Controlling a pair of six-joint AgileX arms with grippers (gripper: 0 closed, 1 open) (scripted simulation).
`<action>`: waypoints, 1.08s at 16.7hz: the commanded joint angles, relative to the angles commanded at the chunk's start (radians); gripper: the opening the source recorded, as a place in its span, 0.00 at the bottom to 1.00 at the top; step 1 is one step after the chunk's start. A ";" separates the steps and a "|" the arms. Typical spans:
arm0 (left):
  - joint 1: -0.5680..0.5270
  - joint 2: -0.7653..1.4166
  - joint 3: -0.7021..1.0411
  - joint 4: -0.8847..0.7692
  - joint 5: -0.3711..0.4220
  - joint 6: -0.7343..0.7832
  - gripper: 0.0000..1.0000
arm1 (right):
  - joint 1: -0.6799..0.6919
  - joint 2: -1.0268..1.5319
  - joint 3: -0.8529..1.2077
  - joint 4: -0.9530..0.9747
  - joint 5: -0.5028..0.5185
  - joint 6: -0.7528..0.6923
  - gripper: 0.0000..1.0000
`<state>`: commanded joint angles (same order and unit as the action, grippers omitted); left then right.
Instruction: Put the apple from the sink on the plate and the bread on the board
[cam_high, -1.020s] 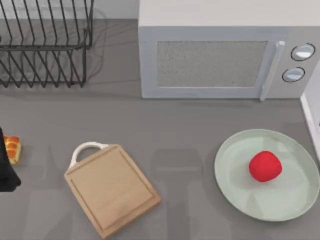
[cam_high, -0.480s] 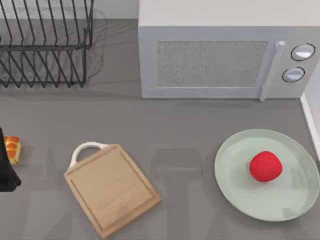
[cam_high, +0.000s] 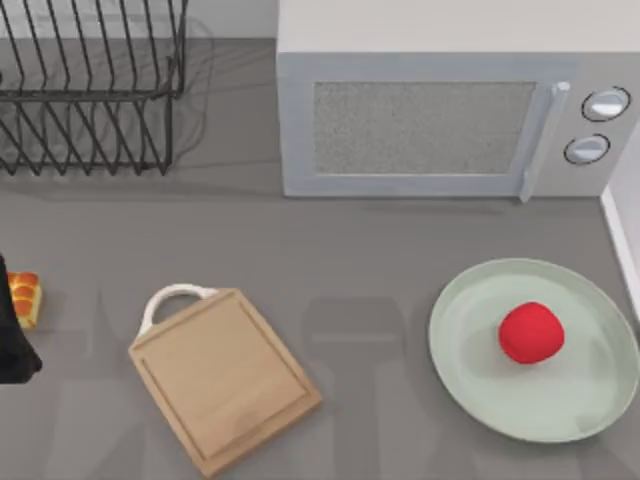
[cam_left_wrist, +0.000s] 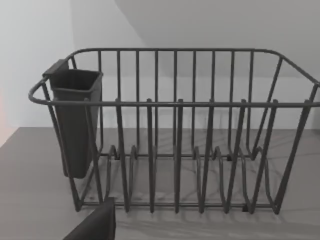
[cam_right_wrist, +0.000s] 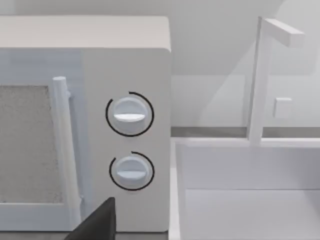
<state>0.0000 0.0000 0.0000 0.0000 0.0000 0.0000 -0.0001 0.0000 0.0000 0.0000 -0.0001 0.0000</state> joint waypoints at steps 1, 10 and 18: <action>0.000 0.000 0.000 0.000 0.000 0.000 1.00 | 0.000 0.000 0.000 0.000 0.000 0.000 1.00; 0.017 0.466 0.352 -0.272 0.005 0.019 1.00 | 0.000 0.000 0.000 0.000 0.000 0.000 1.00; 0.047 1.284 0.869 -0.689 0.004 0.046 1.00 | 0.000 0.000 0.000 0.000 0.000 0.000 1.00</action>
<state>0.0471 1.2843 0.8692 -0.6886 0.0041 0.0456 -0.0001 0.0000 0.0000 0.0000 -0.0001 0.0000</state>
